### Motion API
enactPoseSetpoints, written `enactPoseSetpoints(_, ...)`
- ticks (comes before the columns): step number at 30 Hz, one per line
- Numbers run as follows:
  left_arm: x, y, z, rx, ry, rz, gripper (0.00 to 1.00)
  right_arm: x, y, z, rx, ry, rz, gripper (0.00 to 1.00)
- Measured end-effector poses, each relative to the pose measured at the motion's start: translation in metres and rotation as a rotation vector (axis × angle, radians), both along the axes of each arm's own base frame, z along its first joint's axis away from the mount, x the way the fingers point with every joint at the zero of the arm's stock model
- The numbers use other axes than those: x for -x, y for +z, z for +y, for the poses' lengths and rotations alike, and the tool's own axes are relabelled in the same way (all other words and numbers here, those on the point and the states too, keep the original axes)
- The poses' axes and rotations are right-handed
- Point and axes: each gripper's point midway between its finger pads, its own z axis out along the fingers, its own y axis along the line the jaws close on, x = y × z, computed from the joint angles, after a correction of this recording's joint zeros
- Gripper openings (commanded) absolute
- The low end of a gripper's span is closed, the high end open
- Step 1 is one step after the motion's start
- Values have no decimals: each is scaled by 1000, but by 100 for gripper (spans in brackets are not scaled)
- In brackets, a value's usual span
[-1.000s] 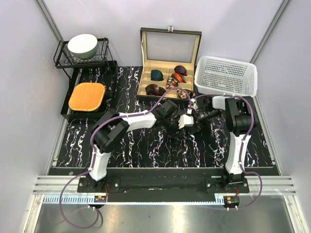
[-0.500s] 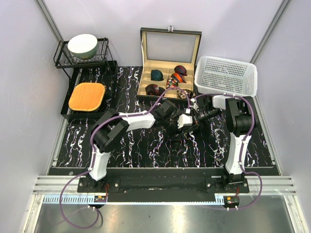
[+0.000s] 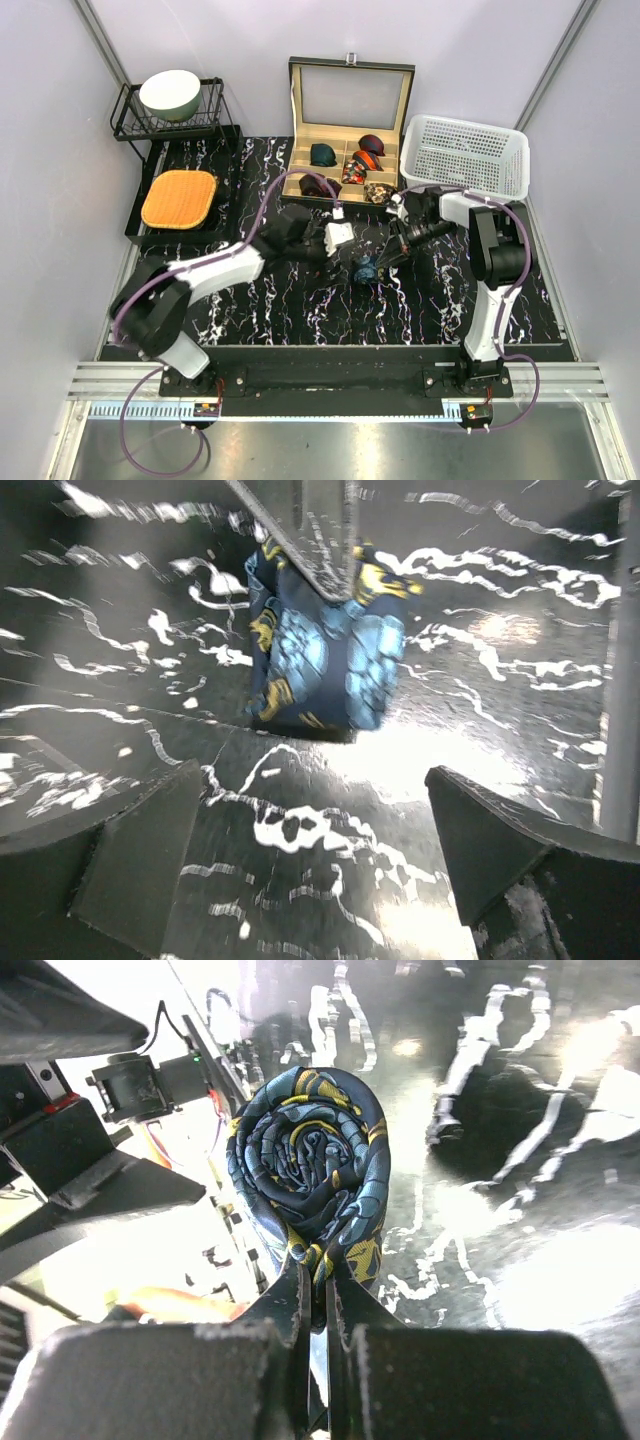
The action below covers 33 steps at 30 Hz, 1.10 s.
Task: Roll the ties
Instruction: Place the tie at the corner of the board.
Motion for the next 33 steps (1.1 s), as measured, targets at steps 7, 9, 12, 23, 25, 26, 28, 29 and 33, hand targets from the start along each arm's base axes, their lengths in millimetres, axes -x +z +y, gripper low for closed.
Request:
enactPoseSetpoints(7,13,34,8,64,-69,-126,99,-2,37,2,-38,-1,-110,0)
enactPoseSetpoints(9,14,33,8,58,-73,-124,99,-1,44,3,-47,-2,-127,0)
enactPoseSetpoints(12,10,32,3,53,-65,-143,99,4,52,4,-54,-5,-136,0)
enactPoseSetpoints(23,14,2,-30,-5,-123,-237,99,21,62,16,-63,16,-113,0)
enactPoseSetpoints(25,13,-2,-34,-14,-131,-241,99,22,64,19,-67,20,-118,0)
enactPoseSetpoints(26,11,-2,-36,-17,-131,-246,99,22,65,20,-68,22,-121,0)
enactPoseSetpoints(28,4,1,-43,-16,-126,-261,99,23,68,22,-71,25,-127,0)
enactPoseSetpoints(29,1,2,-45,-12,-123,-269,99,23,70,22,-74,27,-129,0)
enactPoseSetpoints(33,-5,7,-55,-1,-122,-283,86,24,73,24,-79,30,-141,0)
